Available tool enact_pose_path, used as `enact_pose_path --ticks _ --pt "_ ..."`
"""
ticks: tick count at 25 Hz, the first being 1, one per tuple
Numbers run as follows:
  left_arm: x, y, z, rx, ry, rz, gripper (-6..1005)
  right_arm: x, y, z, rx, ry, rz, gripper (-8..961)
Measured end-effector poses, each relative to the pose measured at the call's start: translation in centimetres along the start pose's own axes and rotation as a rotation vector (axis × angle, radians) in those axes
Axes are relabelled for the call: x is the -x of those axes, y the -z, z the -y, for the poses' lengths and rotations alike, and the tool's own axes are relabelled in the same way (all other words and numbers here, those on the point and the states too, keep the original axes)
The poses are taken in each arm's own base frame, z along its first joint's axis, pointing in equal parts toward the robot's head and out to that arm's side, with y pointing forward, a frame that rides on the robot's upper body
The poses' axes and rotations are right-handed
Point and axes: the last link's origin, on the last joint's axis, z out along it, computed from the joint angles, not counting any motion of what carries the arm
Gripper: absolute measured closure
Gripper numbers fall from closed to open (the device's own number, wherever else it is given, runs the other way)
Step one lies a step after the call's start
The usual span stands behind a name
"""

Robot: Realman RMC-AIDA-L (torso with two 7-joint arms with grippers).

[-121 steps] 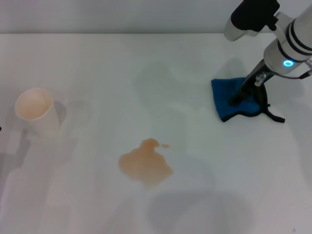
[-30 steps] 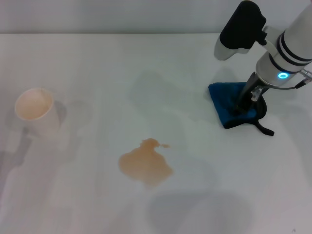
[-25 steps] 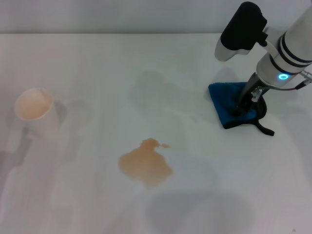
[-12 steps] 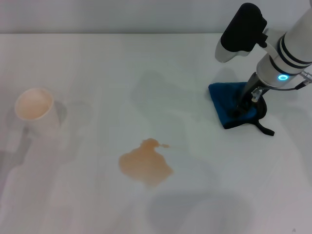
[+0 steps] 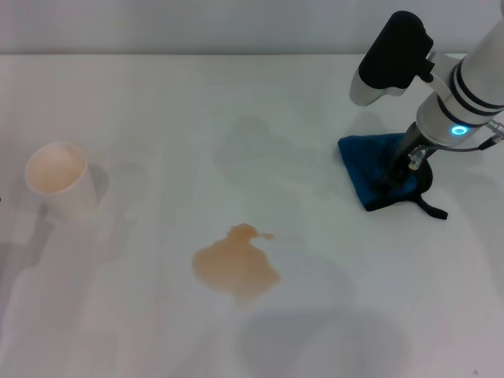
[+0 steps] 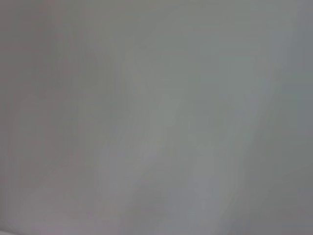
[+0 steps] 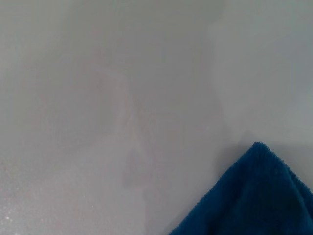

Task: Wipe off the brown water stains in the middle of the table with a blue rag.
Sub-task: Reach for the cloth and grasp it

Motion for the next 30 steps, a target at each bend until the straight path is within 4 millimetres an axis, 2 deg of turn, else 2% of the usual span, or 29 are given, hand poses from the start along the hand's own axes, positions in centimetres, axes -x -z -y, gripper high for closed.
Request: enact_pose_path --ticks 12,18,30 --pt "0.02 0.09 0.04 -0.002 -0.002 0.001 124 -0.38 -0.32 -0.13 0.006 -0.009 -0.006 424" --pt "0.01 0.08 0.03 -0.002 -0.002 0.001 123 -0.6 -0.49 -0.23 0.011 -0.014 -0.011 477" --pt "-0.05 0.18 0.03 -0.002 -0.001 -0.003 123 -0.62 -0.47 -0.43 0.023 -0.018 -0.01 726"
